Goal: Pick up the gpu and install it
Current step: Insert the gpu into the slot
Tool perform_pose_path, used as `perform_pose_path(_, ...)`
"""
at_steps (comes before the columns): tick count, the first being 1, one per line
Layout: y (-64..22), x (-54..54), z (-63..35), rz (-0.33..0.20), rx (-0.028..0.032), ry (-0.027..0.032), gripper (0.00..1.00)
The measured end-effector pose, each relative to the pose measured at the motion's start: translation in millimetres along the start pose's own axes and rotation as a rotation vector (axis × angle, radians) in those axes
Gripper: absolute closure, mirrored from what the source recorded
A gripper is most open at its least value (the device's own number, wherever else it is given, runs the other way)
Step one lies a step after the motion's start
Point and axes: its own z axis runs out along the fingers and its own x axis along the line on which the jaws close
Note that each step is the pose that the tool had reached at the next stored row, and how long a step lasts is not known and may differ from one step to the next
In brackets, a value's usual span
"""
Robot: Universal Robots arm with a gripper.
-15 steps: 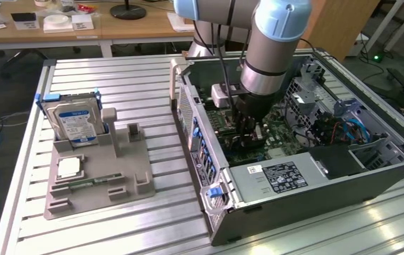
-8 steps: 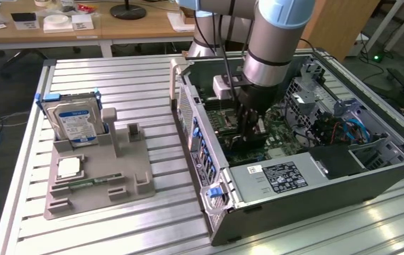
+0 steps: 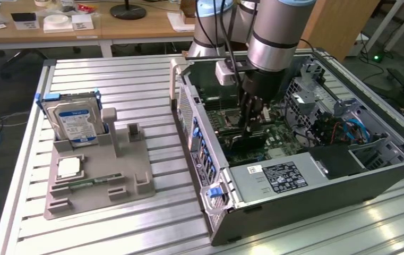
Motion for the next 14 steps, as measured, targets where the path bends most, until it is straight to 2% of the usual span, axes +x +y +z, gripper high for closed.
perform_pose_path(5,0.0,0.0,-0.1,0.0,0.0,-0.0004,0.67)
perform_pose_path(7,0.0,0.0,-0.1,0.0,0.0,-0.0004,0.79)
perform_pose_path(8,0.0,0.0,-0.1,0.0,0.0,-0.0005,0.79)
perform_pose_path(10,0.0,0.0,-0.1,0.0,0.0,-0.0005,0.89)
perform_pose_path(14,0.0,0.0,-0.1,0.0,-0.0001,-0.0005,0.89)
